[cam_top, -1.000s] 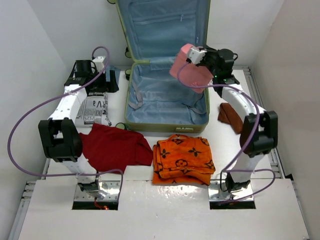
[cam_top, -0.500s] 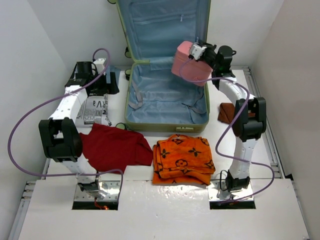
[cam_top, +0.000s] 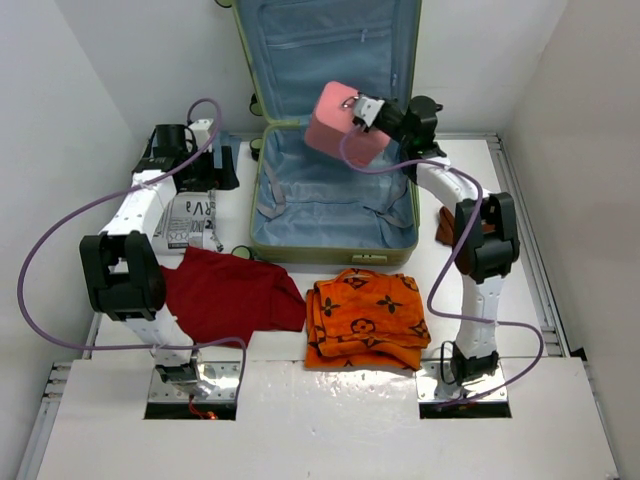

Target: Pack the luggage

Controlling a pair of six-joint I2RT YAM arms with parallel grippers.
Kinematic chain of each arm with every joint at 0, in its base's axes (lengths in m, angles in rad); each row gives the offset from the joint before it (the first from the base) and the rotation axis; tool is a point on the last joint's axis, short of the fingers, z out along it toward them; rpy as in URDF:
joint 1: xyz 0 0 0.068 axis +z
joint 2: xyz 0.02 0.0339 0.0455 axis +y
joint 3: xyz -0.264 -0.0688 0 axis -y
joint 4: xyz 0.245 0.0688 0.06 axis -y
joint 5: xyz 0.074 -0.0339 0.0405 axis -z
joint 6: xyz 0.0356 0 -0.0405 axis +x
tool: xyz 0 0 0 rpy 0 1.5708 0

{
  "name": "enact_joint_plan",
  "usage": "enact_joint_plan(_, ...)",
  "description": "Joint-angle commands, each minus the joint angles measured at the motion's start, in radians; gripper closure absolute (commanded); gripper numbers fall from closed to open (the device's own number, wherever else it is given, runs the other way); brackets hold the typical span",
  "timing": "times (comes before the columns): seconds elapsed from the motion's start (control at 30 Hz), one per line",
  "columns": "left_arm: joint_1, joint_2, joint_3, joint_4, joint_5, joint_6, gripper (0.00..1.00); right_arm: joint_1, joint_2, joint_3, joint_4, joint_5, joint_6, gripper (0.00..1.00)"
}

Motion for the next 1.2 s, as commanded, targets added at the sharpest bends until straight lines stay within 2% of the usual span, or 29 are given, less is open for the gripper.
enact_joint_plan(0.0,-0.009,-0.002,0.017,0.022,0.008,0.003,0.0,0.008,-0.02,0.062,0.143,-0.064,0.063,1.0)
enact_joint_plan(0.27,-0.009,-0.002,0.017,0.022,0.008,0.003,0.0,-0.029,0.026,0.042,0.137,-0.191,0.044,1.0)
enact_joint_plan(0.63,-0.009,0.028,0.036,0.013,0.008,0.003,0.0,-0.078,0.126,0.093,0.057,-0.366,-0.098,1.0)
enact_joint_plan(0.8,-0.009,0.028,0.036,0.013,0.008,0.003,0.0,-0.104,0.18,0.152,-0.014,-0.43,-0.224,1.0)
enact_joint_plan(0.93,-0.009,0.028,0.027,0.013,0.008,0.003,0.0,-0.123,0.195,0.183,-0.046,-0.463,-0.256,1.0)
enact_joint_plan(1.17,-0.009,0.037,0.027,0.013,0.008,0.003,0.0,-0.153,0.2,0.28,-0.215,-0.486,-0.358,1.0)
